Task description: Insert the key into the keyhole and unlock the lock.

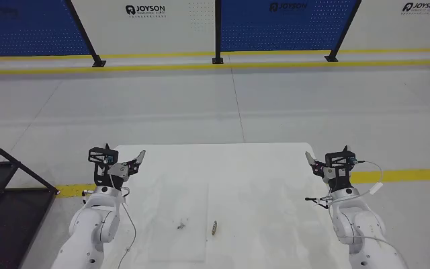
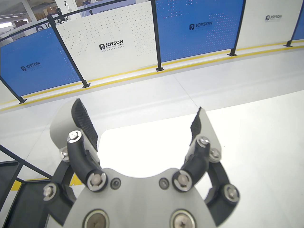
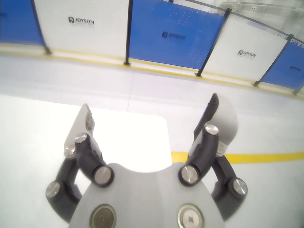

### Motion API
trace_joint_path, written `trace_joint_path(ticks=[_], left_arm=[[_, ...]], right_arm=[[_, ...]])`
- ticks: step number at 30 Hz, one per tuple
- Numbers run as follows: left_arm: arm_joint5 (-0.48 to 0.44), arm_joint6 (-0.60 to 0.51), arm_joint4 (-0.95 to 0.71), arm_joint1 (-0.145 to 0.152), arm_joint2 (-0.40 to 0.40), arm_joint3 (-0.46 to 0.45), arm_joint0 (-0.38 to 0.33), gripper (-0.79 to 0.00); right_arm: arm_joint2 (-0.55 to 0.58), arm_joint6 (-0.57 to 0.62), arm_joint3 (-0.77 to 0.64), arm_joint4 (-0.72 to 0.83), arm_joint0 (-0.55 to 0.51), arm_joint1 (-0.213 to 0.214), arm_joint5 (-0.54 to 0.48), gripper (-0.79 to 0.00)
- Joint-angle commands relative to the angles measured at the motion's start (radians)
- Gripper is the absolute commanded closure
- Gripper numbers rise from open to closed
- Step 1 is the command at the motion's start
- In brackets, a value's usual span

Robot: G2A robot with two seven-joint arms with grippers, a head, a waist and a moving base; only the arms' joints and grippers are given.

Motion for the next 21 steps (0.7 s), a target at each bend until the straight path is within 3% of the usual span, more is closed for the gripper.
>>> trace_joint_path(ticks=[1,7,13,16,21], left_arm=[[0.0,0.0,0.0,0.0,0.0,0.0,0.0,-0.785],[-0.056,-0.02,0.033,0.003,0.004,-0.05,0.041,-0.785],[-0.134,-0.088,0.065,0.005,0.024,-0.223,0.257,-0.785],[-0.17,-0.137,0.122,0.006,0.069,-0.266,0.363,-0.785],[-0.151,-0.202,0.173,0.002,0.158,-0.269,0.436,-0.785]], right_arm=[[0.0,0.0,0.0,0.0,0.0,0.0,0.0,-0.784],[0.0,0.0,0.0,0.0,0.0,0.0,0.0,-0.785],[0.0,0.0,0.0,0.0,0.0,0.0,0.0,-0.785],[0.0,0.0,0.0,0.0,0.0,0.0,0.0,-0.785],[0.0,0.0,0.0,0.0,0.0,0.0,0.0,-0.785]])
